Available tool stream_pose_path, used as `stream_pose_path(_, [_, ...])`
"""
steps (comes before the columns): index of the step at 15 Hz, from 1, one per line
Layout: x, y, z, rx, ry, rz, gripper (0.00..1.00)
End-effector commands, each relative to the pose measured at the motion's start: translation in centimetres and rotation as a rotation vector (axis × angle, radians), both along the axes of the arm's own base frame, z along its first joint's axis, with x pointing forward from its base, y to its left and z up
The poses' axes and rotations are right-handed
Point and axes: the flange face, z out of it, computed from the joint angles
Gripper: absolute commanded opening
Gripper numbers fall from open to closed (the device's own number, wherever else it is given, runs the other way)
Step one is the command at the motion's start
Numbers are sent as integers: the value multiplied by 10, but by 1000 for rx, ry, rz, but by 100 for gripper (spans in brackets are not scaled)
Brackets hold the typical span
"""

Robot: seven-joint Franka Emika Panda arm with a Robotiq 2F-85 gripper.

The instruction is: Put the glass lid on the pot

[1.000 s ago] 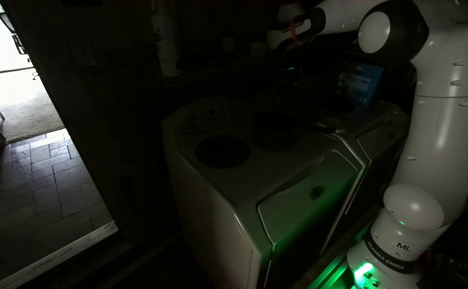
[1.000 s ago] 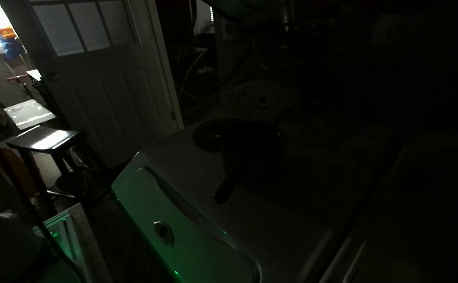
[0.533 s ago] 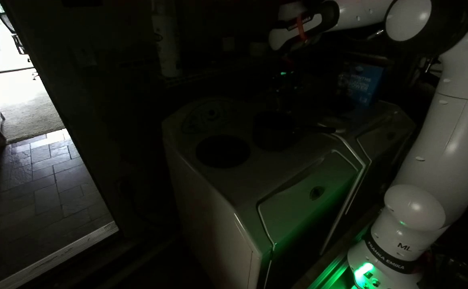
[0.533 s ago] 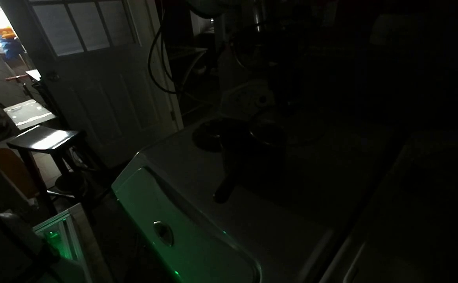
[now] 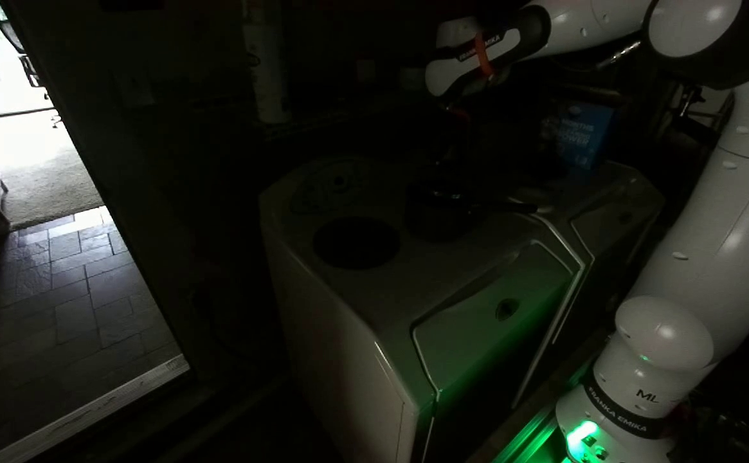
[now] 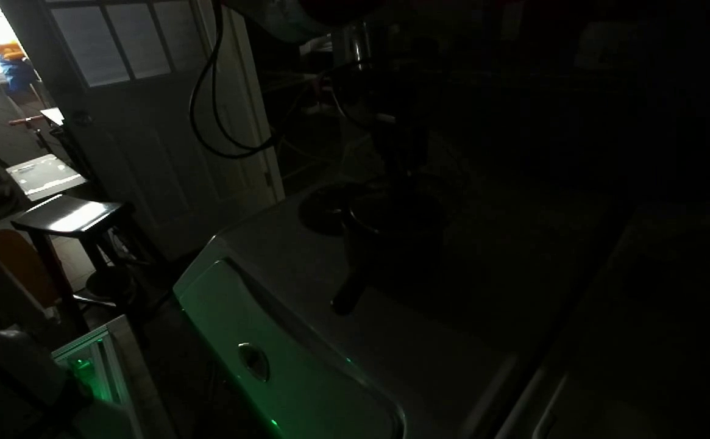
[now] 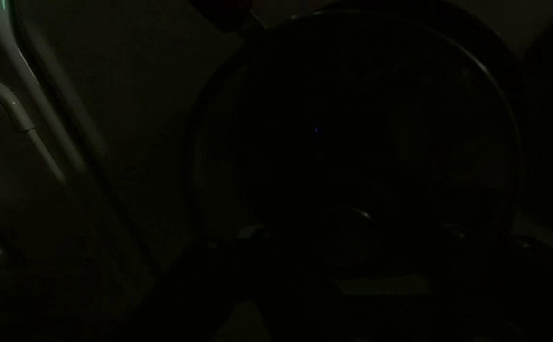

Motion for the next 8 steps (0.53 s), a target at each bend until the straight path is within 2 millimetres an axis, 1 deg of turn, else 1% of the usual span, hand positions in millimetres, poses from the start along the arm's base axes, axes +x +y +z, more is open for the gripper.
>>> stream_pose_path(1, [-9, 16, 7, -3, -28, 74, 34])
stream_pose_path(5, [-10, 25, 1, -4, -22, 112, 34])
stream_pose_path(8, [-8, 28, -2, -7, -20, 125, 34])
